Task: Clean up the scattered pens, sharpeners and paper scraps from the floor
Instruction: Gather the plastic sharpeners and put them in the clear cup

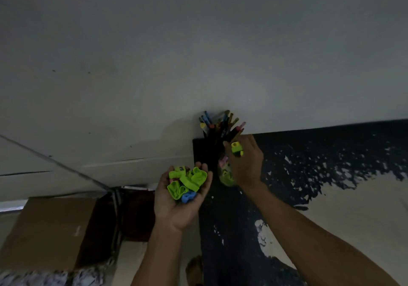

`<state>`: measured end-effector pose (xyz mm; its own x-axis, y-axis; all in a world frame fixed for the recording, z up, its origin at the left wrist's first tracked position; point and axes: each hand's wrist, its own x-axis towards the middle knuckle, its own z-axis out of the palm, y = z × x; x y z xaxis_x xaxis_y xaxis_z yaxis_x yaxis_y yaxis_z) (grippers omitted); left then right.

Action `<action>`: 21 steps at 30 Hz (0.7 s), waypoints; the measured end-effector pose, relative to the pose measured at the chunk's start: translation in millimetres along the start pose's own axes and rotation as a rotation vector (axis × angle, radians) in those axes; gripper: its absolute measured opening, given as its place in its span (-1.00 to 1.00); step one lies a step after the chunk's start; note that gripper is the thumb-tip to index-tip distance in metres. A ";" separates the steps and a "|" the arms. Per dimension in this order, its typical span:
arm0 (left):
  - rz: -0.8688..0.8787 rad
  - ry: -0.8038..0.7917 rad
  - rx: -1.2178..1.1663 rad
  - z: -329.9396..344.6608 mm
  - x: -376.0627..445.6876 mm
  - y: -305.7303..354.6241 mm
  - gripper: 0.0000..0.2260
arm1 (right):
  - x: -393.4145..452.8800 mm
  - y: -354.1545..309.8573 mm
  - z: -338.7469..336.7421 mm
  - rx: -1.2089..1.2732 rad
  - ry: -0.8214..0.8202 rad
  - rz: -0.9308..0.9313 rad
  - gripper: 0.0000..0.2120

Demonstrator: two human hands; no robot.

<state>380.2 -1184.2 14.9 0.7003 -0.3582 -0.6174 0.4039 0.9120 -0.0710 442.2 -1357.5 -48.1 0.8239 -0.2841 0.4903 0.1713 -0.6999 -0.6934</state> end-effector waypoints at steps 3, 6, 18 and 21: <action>0.020 0.013 0.000 -0.3 1.8 2.5 -0.73 | -6.9 5.9 4.6 -0.022 -0.039 -0.064 -0.86; 0.026 0.024 0.004 1.7 3.6 2.8 -0.72 | -13.8 7.2 6.7 -0.040 -0.049 -0.120 -0.86; 0.034 0.043 0.028 6.9 9.9 -4.9 -0.71 | -22.0 11.7 5.8 -0.041 -0.099 -0.058 -0.74; 0.028 0.037 0.028 7.1 10.8 -5.6 -0.69 | -22.0 10.7 3.3 0.002 -0.163 0.031 -0.73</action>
<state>389.7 -1194.6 14.2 0.6895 -0.3250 -0.6473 0.4012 0.9154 -0.0322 427.7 -1356.6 -68.1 0.9057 -0.1953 0.3763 0.1450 -0.6914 -0.7078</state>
